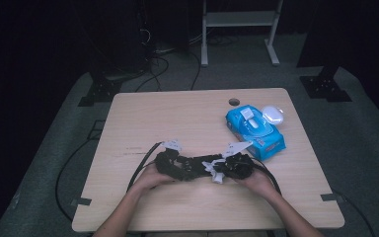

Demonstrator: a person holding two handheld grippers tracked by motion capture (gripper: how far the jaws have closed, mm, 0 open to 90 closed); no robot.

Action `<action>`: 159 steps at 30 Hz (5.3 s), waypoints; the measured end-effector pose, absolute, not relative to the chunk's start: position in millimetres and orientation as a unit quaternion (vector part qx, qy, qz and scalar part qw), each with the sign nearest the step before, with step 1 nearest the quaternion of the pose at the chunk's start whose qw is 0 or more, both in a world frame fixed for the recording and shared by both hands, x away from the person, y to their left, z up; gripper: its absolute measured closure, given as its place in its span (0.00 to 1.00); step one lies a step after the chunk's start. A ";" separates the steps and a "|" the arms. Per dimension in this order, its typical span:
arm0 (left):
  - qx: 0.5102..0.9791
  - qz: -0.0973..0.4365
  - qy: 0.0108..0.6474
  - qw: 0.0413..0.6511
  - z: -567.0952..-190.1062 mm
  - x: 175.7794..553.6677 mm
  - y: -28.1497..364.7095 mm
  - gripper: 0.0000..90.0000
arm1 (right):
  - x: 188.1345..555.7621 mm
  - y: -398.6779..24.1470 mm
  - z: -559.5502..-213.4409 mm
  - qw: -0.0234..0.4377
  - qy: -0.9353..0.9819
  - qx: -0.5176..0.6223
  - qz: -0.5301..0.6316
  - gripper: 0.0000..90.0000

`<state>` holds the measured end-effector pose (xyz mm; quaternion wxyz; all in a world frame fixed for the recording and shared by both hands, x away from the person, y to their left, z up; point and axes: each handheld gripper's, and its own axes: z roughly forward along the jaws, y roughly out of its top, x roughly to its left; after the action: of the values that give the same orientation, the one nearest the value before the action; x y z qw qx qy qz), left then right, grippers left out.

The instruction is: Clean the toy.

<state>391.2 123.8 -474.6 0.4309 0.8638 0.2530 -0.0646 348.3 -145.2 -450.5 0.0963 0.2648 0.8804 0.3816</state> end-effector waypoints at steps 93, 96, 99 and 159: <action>0.882 0.115 0.142 0.435 -461.1 353.4 107.7 0.48 | 351.8 -184.1 -445.5 0.090 0.896 0.176 0.399 0.70; 0.883 0.121 0.134 0.434 -461.4 352.3 110.0 0.51 | 353.6 -185.1 -444.9 0.096 0.893 0.185 0.398 0.70; 0.883 0.122 0.135 0.433 -461.4 351.0 109.8 0.53 | 354.6 -186.7 -444.7 0.099 0.892 0.192 0.397 0.69; 0.871 0.129 0.153 0.448 -465.9 351.6 113.8 0.64 | 345.1 -98.2 -420.7 0.116 0.854 0.231 0.452 0.93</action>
<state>351.6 113.8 -465.9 0.4480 0.8713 0.1528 0.1294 345.1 -98.2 -420.7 0.1159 0.2314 0.8538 0.4518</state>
